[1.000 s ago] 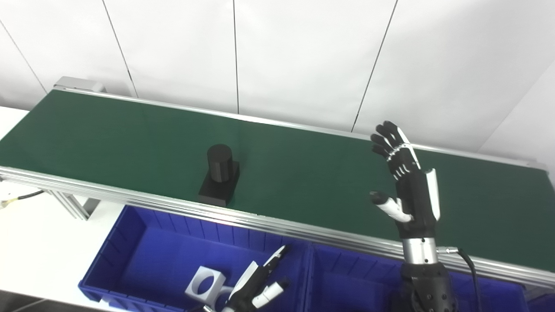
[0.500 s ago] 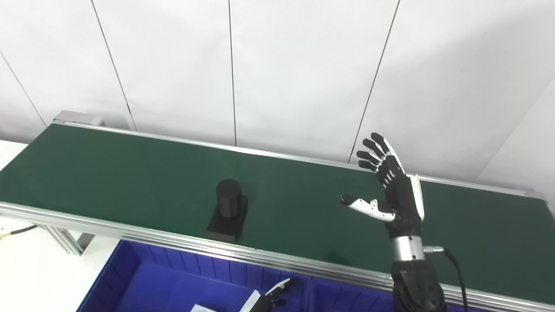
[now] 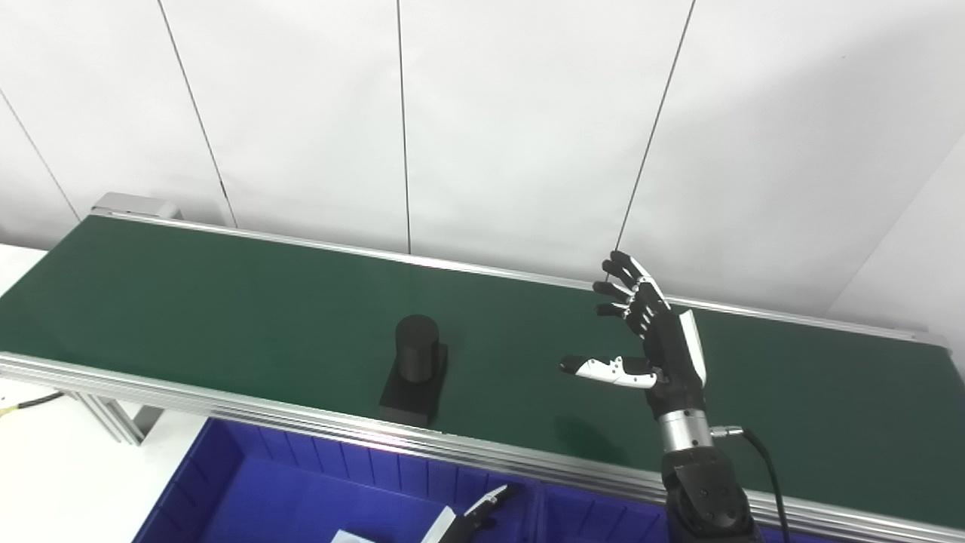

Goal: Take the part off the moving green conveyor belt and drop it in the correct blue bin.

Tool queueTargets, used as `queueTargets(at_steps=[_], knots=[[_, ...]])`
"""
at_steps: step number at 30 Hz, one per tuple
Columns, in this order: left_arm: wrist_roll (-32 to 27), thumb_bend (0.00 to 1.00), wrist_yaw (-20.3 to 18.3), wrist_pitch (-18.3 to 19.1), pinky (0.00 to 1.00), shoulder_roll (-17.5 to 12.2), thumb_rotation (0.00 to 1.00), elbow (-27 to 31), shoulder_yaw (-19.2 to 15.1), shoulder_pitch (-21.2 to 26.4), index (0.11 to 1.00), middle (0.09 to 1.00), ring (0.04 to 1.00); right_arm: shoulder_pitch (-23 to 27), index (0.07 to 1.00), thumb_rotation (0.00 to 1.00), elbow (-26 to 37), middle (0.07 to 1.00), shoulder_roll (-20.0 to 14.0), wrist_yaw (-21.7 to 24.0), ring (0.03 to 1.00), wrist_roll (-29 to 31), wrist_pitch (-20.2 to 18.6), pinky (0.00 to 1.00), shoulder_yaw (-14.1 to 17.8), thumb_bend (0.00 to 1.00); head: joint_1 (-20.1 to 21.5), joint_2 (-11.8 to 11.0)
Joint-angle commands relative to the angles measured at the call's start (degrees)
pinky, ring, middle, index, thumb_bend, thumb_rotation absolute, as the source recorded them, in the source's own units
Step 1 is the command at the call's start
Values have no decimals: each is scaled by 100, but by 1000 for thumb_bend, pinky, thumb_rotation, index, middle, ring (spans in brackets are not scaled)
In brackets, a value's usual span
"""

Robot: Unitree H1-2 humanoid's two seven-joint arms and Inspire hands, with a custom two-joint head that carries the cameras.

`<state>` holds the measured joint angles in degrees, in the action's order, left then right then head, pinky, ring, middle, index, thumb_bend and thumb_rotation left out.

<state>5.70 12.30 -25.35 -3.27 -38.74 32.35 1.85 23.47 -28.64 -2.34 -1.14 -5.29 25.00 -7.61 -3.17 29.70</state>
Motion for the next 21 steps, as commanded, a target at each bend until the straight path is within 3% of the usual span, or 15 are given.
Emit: queueTargets(at_steps=[1, 7, 14, 21], knots=[[-11, 1000, 34, -158, 921, -22, 971, 230, -9, 34, 914, 952, 952, 234, 853, 113, 24, 862, 78, -65, 742, -81, 188, 607, -52, 1000, 26, 23], [-57, 1000, -53, -158, 904, -50, 960, 326, -31, -22, 917, 955, 953, 280, 842, 148, -249, 866, 121, -242, 749, -326, 187, 619, -156, 1000, 86, 87], [-1, 1000, 3, -158, 892, -87, 979, 396, 13, -27, 922, 960, 958, 386, 798, 146, -551, 762, 114, -322, 736, -411, 186, 626, -220, 1000, 61, 92], [-62, 1000, -60, -158, 890, -107, 977, 471, -28, -86, 911, 954, 951, 501, 749, 161, -862, 758, 128, -474, 731, -500, 190, 608, -308, 1000, 26, 86]])
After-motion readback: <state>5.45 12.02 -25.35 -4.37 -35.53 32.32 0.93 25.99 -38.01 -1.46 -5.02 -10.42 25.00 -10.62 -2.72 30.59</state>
